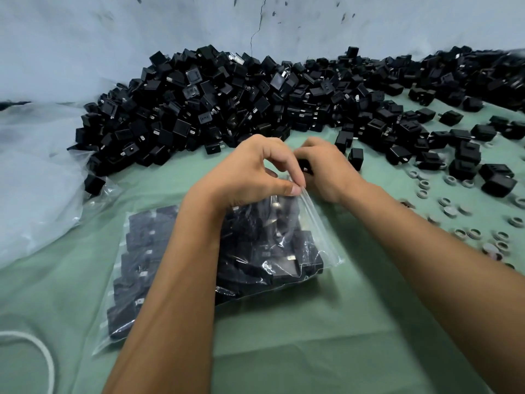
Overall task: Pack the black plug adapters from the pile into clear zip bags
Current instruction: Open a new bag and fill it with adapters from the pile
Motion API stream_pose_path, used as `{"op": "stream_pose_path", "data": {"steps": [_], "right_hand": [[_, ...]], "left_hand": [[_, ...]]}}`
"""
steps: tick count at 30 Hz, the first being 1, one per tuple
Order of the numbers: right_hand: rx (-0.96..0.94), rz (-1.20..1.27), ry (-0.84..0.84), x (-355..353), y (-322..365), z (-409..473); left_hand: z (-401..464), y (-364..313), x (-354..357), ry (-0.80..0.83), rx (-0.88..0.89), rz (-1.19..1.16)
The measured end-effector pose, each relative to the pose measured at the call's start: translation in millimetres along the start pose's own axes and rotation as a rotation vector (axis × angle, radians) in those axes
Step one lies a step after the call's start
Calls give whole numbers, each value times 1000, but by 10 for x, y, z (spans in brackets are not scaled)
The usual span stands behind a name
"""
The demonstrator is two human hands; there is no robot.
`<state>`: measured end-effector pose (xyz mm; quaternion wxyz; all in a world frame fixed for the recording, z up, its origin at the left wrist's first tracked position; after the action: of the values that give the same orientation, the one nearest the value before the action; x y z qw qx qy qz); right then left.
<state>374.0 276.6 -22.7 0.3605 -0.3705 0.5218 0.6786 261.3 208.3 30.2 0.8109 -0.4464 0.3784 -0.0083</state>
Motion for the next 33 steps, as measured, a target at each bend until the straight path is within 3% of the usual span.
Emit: {"op": "stream_pose_path", "data": {"steps": [3,6,16,24,30,33], "right_hand": [[173,270,-155,-122,-217,-270],[307,527,-204,-136,-352,-588],[191,937,-96,-158,-151,-893],[209,1018,72,-11,-26,-881],[170,766,-156,-194,-73,-904],[196,762,-155,-199,-119,-895]], "left_hand": [[-1,4,-10,-4,-15,7],[3,-3,6,9,-13,11],[-3,0,19,13,-8,18],[-8,-1,-14,-16,5,6],[9,-9,11,-3,1,10],[3,-6,0,-9,2,4]]}}
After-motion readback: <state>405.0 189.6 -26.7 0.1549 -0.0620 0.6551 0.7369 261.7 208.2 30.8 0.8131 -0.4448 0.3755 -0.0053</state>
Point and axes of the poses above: each hand's wrist, its own z-axis towards the middle knuckle, its own x-axis out of the palm, y = z × x, the point moved 10 cm from there along z, towards the middle knuckle, and after that the axes turned 12 degrees about x, right-handed, at the moved point
